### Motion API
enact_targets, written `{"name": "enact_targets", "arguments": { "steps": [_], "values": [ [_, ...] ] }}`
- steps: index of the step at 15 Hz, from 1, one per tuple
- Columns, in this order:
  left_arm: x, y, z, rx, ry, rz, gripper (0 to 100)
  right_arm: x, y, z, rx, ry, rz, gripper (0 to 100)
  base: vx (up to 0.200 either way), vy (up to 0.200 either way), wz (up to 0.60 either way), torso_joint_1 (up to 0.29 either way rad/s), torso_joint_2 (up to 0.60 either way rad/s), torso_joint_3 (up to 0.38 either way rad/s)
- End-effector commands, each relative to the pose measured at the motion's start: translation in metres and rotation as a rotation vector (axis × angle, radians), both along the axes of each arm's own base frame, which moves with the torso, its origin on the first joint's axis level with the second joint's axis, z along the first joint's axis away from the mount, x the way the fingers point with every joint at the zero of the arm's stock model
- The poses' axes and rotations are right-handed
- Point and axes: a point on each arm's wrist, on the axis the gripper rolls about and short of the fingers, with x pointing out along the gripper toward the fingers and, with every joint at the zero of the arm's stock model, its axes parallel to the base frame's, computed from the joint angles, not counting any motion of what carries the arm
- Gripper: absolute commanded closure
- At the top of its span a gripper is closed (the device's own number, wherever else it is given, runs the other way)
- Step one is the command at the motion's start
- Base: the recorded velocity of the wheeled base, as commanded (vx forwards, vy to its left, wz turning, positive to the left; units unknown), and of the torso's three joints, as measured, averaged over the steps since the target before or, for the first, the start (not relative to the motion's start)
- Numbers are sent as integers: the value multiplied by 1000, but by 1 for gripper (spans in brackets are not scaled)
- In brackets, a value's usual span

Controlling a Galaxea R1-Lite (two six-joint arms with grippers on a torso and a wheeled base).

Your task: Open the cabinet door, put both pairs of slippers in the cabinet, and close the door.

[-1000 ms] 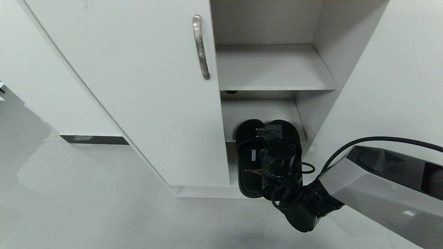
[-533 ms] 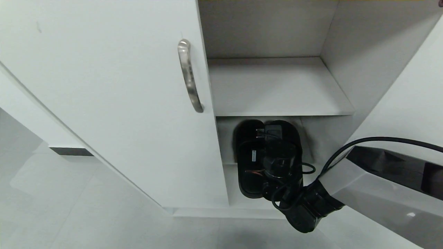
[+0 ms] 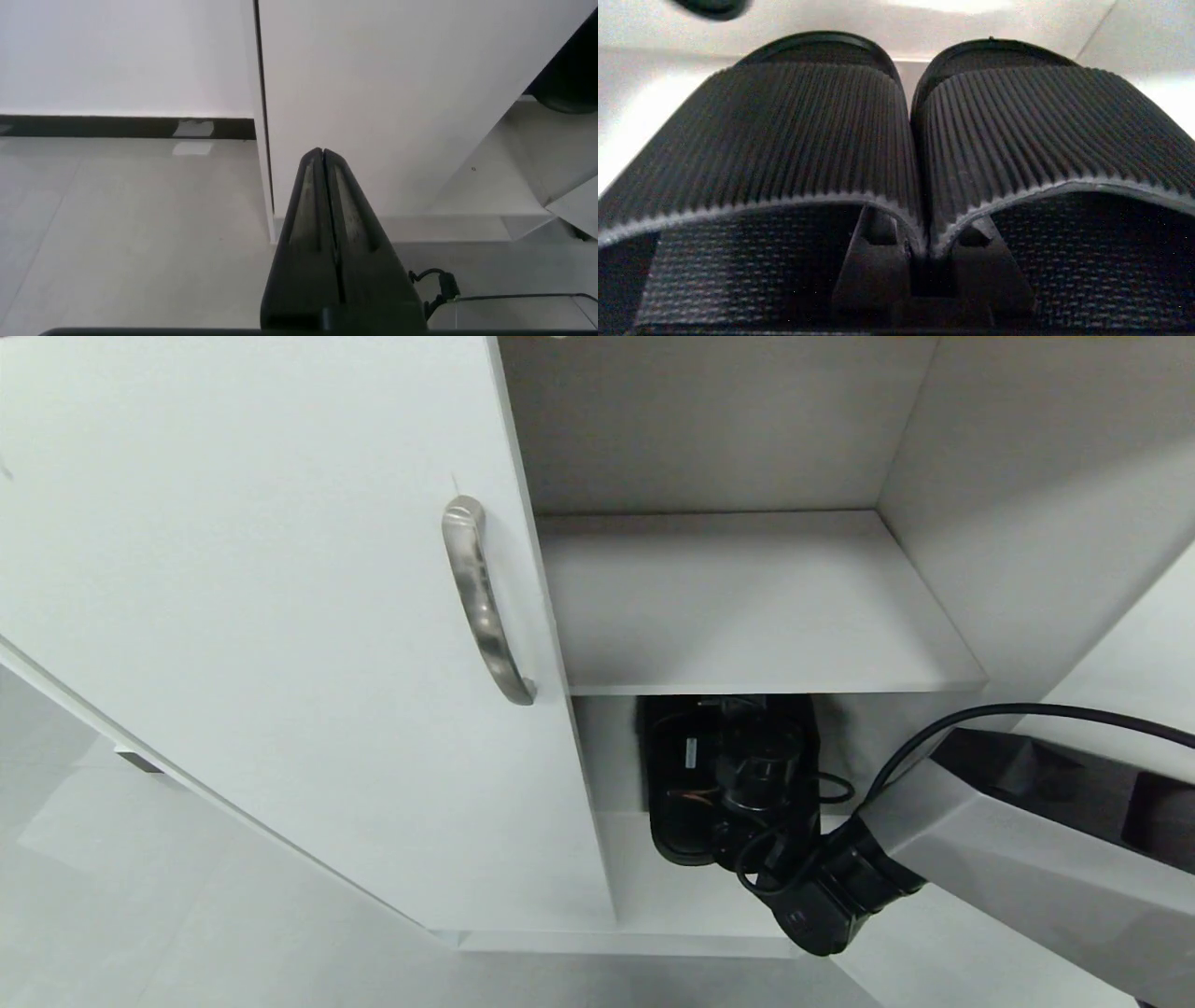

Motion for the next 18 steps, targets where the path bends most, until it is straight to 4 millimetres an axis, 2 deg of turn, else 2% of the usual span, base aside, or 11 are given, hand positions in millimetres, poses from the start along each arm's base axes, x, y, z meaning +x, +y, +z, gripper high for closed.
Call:
{"name": "enact_targets", "arguments": {
  "steps": [1,7,10,11,16,18],
  "values": [
    [0,0,0,0,1,1,100,18,-4,-7,7,-9,-32,100,0,0,0,0,0,0],
    [0,0,0,-3,2,1,100,41,1,-18,21,-29,-55,100,0,0,0,0,0,0],
    [0,0,0,-3,2,1,100,44,4,-22,17,-24,-54,100,0,0,0,0,0,0],
    [0,0,0,-3,2,1,100,44,4,-24,14,-22,-51,0,0,0,0,0,0,0],
    [0,0,0,-3,2,1,100,43,3,-27,2,-13,-51,0,0,0,0,0,0,0],
    [0,0,0,0,1,2,100,29,-5,-23,-43,9,-28,0,0,0,0,0,0,0]
  ]
}}
